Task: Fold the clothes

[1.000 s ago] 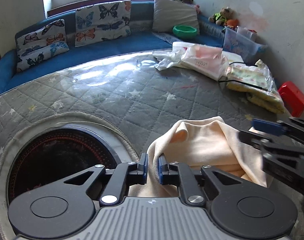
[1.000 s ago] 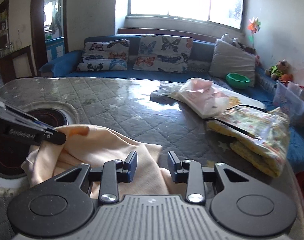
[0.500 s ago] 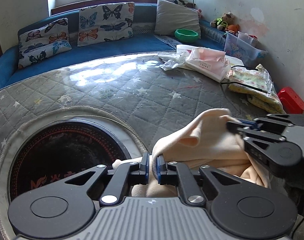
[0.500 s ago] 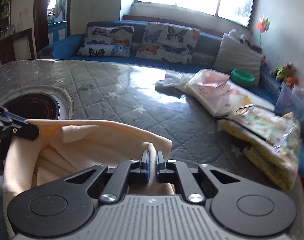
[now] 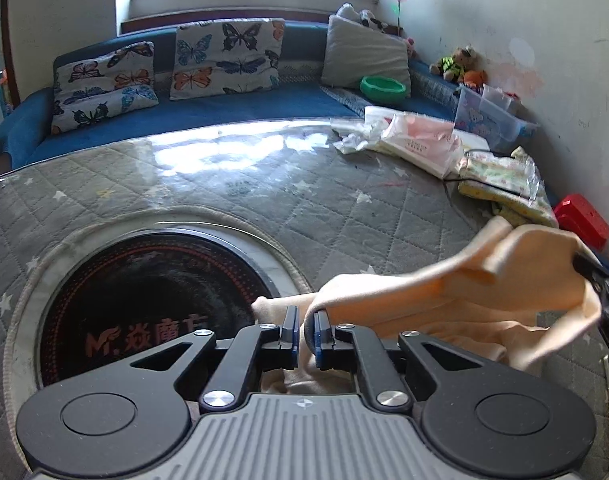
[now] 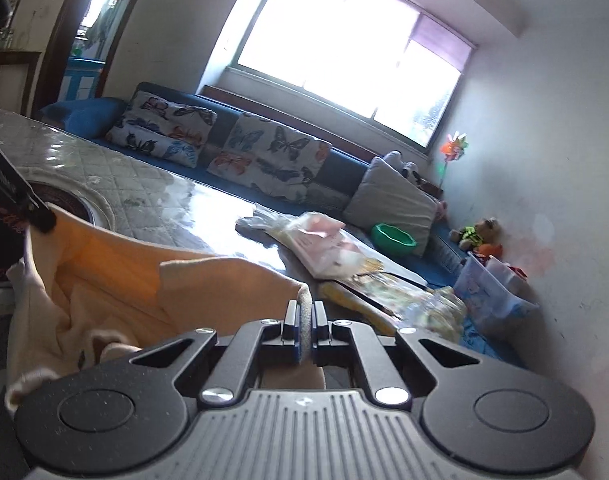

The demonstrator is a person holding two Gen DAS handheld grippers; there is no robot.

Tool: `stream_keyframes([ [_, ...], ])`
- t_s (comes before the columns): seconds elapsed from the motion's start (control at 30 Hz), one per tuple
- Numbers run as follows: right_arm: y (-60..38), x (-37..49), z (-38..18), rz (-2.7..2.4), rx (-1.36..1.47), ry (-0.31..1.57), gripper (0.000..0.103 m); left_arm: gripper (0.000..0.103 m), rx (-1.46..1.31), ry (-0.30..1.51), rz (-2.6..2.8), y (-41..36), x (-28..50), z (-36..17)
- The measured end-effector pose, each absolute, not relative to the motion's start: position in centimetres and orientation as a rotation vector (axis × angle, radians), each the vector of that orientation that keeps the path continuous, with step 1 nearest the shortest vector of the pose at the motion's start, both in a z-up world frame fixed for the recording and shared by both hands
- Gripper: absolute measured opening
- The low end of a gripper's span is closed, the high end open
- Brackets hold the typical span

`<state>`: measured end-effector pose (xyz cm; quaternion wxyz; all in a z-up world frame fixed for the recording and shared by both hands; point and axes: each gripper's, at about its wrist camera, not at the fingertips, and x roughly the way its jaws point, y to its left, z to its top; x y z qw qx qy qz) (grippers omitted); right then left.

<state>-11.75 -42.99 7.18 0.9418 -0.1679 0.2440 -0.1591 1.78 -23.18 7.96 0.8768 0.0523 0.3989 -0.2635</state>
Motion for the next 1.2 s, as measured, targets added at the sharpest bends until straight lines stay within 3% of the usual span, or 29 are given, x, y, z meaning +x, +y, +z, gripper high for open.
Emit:
stream_keyframes([
  [0.43, -43.8, -16.1, 8.9, -0.384, -0.422, 0.469, 0.004, 0.006, 0.045, 0.763, -0.497, -17.6, 0.2, 10.8],
  [0.77, -41.9, -8.1, 14.3, -0.347, -0.513, 0.319, 0.004, 0.003, -0.017, 0.653, -0.344, -13.3, 5.8, 15.9],
  [0.93, -40.5, -5.3, 15.5, -0.336, -0.549, 0.275, 0.004, 0.004, 0.030, 0.682, -0.430, -13.5, 5.5, 14.7],
  [1.13, -41.1, -6.9, 13.8, -0.363, -0.520, 0.320, 0.004, 0.016, 0.116, 0.736, -0.590, -16.0, 2.2, 10.5],
  [1.2, -42.2, -7.8, 13.0, -0.386, -0.489, 0.353, 0.004, 0.029, 0.179, 0.728, -0.657, -17.6, 0.2, 9.1],
])
